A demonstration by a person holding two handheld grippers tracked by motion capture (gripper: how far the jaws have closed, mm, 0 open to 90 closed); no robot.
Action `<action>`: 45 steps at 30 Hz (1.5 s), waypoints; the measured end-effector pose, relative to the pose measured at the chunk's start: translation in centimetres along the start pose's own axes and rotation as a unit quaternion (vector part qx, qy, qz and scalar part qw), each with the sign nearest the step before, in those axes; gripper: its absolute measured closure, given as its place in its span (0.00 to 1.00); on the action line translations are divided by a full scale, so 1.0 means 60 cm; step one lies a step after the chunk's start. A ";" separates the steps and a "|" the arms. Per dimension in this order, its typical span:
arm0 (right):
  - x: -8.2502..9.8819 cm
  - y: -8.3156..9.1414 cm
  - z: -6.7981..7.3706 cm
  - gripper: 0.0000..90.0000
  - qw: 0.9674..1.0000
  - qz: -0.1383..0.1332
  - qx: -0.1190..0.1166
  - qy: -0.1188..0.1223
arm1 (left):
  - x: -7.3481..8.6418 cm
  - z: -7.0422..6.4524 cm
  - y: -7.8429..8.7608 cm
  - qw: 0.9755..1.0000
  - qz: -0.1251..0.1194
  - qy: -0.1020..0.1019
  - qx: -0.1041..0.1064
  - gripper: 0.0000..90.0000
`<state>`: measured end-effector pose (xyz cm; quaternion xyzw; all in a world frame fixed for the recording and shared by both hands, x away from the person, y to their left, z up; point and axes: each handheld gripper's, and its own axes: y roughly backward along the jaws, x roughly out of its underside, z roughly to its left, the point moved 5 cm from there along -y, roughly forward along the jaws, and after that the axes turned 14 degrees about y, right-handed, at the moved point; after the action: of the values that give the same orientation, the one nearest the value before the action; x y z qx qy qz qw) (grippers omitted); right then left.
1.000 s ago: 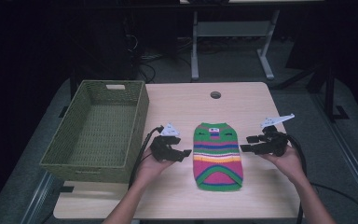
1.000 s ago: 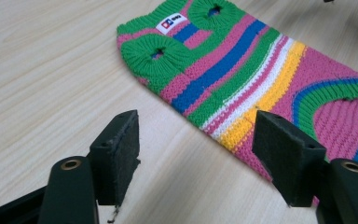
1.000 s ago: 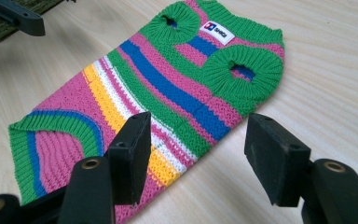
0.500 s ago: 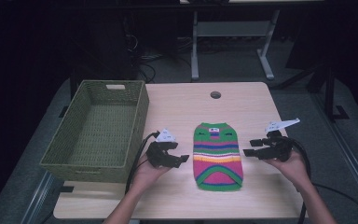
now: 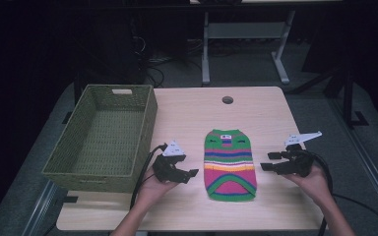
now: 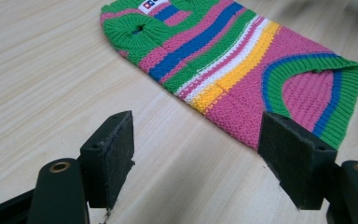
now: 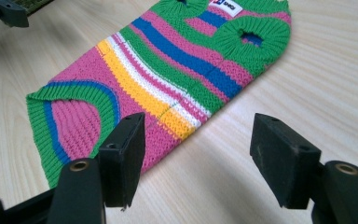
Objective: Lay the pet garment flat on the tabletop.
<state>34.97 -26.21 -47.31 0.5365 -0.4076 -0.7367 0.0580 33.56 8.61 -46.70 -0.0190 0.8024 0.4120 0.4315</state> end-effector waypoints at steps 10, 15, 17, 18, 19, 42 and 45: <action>0.015 0.013 0.012 0.38 1.000 -0.003 0.002 0.001 | 0.018 0.001 0.011 1.000 0.003 0.001 -0.004 0.30; 0.025 0.018 0.015 0.37 1.000 0.000 0.003 0.003 | 0.030 0.002 0.018 1.000 -0.001 0.007 -0.003 0.29; 0.027 0.022 0.018 0.37 1.000 -0.005 0.006 0.003 | 0.034 0.001 0.021 1.000 -0.003 0.009 -0.002 0.29; 0.028 0.022 0.019 0.37 1.000 -0.006 0.006 0.002 | 0.036 0.001 0.024 1.000 0.000 0.005 -0.002 0.29; 0.030 0.023 0.022 0.37 1.000 -0.007 0.006 -0.002 | 0.038 0.001 0.025 1.000 0.001 0.004 -0.003 0.29; 0.079 0.048 0.064 0.34 1.000 -0.023 0.010 -0.002 | 0.078 -0.011 0.042 1.000 0.001 0.002 0.002 0.28; 0.083 0.052 0.071 0.34 1.000 -0.023 0.013 -0.001 | 0.079 -0.014 0.045 1.000 -0.003 0.005 0.006 0.27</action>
<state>28.25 -28.58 -48.56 0.5456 -0.4045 -0.7332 0.0340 28.98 11.38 -48.11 -0.0209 0.8069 0.4063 0.4283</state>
